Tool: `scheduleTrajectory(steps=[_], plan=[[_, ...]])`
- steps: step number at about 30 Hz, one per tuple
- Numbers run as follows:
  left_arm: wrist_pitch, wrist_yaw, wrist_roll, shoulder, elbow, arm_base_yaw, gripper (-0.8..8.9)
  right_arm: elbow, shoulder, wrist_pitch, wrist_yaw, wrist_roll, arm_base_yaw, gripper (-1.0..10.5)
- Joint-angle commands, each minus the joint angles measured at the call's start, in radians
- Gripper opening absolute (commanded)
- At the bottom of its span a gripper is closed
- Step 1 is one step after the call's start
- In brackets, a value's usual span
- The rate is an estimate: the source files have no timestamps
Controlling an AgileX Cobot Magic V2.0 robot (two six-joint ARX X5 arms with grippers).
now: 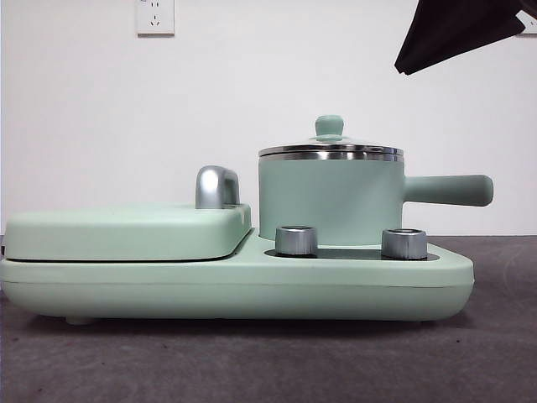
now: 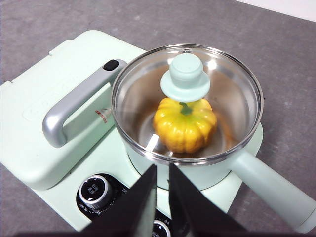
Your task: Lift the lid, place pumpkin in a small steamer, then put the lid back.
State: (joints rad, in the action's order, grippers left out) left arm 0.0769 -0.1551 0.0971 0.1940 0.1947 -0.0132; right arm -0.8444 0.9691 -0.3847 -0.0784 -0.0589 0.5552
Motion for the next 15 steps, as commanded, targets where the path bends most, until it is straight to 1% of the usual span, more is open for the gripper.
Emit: scheduleTrajectory(steps=[1, 10, 15], plan=[[-0.022, 0.002, 0.001, -0.053, -0.058, -0.002, 0.07, -0.021, 0.003, 0.008, 0.000, 0.003, 0.005, 0.4], [-0.024, 0.002, 0.005, -0.193, -0.169, -0.009, 0.07, -0.021, 0.003, 0.008, 0.000, 0.003, 0.005, 0.4], [-0.044, 0.002, 0.006, -0.191, -0.182, -0.008, 0.07, -0.021, 0.003, 0.011, 0.000, 0.003, 0.005, 0.4]])
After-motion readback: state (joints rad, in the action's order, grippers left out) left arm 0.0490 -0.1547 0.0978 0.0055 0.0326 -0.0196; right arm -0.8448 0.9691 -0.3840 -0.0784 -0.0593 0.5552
